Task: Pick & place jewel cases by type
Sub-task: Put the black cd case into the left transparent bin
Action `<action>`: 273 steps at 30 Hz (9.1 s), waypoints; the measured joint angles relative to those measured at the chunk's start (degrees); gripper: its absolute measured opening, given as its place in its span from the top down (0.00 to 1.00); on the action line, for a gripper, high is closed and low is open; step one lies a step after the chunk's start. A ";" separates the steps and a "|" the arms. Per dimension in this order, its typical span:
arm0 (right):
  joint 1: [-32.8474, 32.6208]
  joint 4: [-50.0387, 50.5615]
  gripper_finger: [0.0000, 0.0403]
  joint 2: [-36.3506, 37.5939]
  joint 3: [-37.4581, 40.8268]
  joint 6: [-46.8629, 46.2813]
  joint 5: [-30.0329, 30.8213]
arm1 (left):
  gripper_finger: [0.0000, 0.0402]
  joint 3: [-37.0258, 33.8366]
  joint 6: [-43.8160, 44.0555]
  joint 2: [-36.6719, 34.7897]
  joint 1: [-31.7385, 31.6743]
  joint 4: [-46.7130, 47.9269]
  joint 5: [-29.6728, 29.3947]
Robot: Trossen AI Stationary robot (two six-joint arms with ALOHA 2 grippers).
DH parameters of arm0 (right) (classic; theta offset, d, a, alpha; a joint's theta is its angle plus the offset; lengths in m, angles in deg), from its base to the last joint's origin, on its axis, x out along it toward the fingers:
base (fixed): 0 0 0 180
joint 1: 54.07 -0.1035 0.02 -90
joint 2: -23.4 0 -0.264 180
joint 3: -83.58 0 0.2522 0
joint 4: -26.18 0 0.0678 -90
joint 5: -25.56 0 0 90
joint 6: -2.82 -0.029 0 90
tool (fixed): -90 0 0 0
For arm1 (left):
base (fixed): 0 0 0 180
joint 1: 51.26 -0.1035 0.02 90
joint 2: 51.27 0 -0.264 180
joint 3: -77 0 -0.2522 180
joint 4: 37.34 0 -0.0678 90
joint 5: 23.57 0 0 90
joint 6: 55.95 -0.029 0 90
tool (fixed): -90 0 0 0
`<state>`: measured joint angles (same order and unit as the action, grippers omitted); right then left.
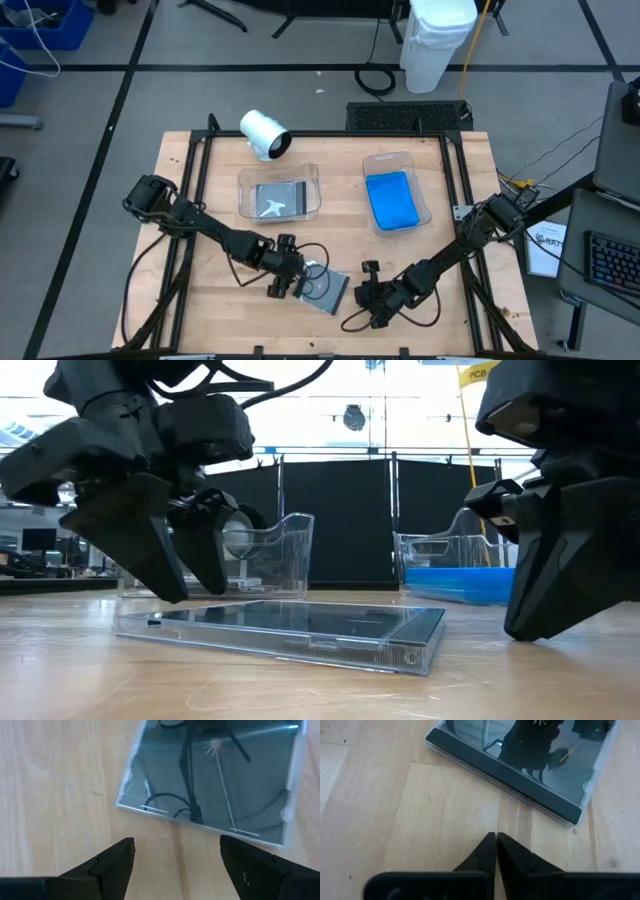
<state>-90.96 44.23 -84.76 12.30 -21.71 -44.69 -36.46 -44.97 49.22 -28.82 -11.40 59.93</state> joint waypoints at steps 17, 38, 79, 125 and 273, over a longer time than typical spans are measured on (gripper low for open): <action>0.61 -12.63 0.37 -4.29 0.09 19.04 12.14 | 0.26 0.00 1.61 0.00 0.52 -0.06 -1.59; 3.29 -24.76 0.49 -5.29 0.24 38.01 22.97 | 0.26 -0.17 3.11 0.00 0.52 -0.14 -2.80; 6.14 -19.48 0.51 -5.14 0.09 25.24 5.74 | 0.26 1.82 -0.11 0.84 1.79 22.65 -0.98; 9.87 -54.66 0.51 -5.18 3.26 52.35 14.70 | 0.26 1.68 -0.78 1.51 1.11 10.91 0.90; 21.96 3.58 0.54 -1.22 -23.35 47.07 -10.23 | 0.26 -0.07 4.22 -6.19 3.36 12.76 -9.07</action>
<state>-68.99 47.82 -85.98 -11.05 25.35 -54.92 -36.53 -40.75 43.04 -25.46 1.36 50.86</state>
